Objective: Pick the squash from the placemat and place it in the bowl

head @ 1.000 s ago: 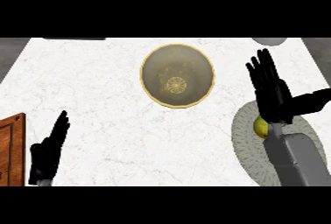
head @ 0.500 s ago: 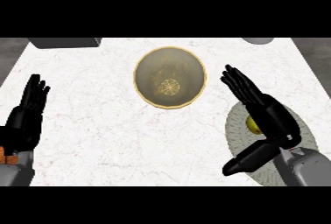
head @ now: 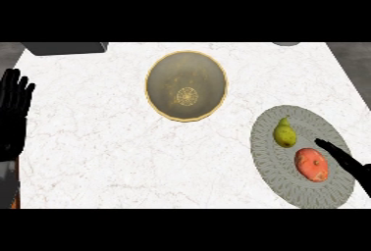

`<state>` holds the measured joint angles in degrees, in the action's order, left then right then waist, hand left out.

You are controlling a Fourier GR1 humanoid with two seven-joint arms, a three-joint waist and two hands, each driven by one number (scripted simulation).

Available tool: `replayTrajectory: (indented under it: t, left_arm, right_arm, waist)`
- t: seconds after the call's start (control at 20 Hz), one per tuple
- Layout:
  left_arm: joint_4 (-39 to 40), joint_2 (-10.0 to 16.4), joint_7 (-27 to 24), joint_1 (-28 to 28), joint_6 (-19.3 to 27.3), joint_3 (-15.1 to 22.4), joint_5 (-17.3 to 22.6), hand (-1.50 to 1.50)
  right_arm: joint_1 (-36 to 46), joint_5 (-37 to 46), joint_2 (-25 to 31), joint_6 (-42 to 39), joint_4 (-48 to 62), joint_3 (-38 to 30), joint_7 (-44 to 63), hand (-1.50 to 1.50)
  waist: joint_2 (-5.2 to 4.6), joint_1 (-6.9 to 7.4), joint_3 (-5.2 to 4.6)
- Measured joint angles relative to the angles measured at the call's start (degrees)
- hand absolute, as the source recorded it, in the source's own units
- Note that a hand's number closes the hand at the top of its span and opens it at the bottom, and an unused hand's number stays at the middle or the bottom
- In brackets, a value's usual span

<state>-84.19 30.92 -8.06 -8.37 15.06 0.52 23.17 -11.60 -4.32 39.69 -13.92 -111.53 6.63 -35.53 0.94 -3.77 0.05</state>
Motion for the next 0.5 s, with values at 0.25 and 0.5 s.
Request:
replayTrajectory:
  t: [0.25,0.5]
  left_arm:
    - [-0.54,0.90,1.30,-0.77,-0.99,-1.09,0.62,0.00]
    - [-0.78,0.27,1.76,-1.20,-1.28,-0.63,0.27,0.00]
  right_arm:
    - [-7.54,1.71,8.18,-0.89,-3.98,-11.80,-0.07,-1.50]
    - [-12.22,5.46,16.84,-5.01,-5.68,-20.82,3.37,-1.50]
  waist:
    - [-0.28,0.37,-0.08]
    - [-0.44,0.94,-0.15]
